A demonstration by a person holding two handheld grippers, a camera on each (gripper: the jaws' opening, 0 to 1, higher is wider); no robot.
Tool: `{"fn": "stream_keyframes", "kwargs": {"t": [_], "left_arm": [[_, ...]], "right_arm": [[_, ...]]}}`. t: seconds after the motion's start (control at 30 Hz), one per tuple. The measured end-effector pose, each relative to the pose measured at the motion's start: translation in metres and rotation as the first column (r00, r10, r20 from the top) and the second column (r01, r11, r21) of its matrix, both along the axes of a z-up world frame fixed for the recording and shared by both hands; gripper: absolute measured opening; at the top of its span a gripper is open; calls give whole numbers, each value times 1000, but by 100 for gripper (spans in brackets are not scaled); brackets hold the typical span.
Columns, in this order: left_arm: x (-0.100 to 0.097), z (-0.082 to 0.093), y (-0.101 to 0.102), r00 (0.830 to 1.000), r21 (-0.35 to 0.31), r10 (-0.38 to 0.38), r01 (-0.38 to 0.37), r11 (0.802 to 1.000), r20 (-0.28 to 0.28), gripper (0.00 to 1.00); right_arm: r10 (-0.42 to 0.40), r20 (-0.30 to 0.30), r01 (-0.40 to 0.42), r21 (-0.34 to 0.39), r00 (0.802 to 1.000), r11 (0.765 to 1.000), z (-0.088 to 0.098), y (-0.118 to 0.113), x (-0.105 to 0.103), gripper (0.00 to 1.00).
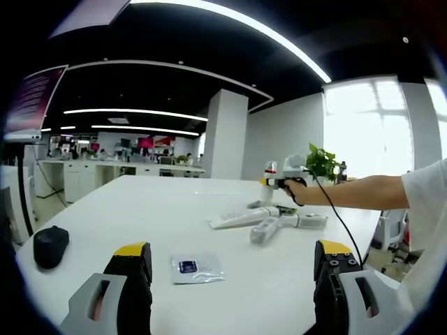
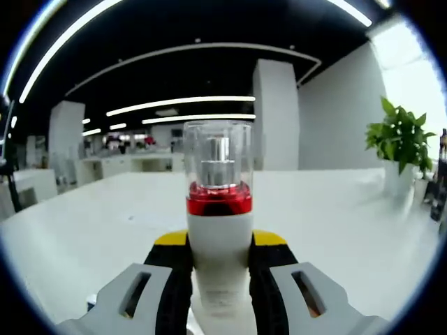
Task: Arrange the skincare products in the storage area until every visible bottle or jar stands upright without overlapping.
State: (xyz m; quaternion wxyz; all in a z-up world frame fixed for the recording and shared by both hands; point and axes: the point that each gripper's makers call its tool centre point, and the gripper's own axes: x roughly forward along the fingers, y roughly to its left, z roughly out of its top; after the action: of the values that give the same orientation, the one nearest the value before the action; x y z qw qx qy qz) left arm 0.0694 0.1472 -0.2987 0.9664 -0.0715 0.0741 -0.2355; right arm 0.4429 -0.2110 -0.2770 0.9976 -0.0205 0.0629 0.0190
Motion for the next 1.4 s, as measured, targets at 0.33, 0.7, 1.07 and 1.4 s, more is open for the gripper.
{"fn": "stream_keyframes", "kwargs": {"t": [0.33,0.7,1.07,1.4], "left_arm": [[0,-1,-3,1000,4,-7,7,1000,-4,99],[1,-3,-3,1000,6,-6,6,1000,-9,99],[-1,-3,-6,1000,9,-13,13,1000,-9,99],[-2,-2,-7,1000,1,-13,13,1000,-7,99]], "right_arm": [[-41,10,41,-5,999,999,0,-4,3,28],[-17,46,14,71,999,997,14,0,-9,32],[23,4,-23,57,1000,998,16,-4,-22,63],[125,-64,-117,112,990,987,5,-13,-49,70]]}}
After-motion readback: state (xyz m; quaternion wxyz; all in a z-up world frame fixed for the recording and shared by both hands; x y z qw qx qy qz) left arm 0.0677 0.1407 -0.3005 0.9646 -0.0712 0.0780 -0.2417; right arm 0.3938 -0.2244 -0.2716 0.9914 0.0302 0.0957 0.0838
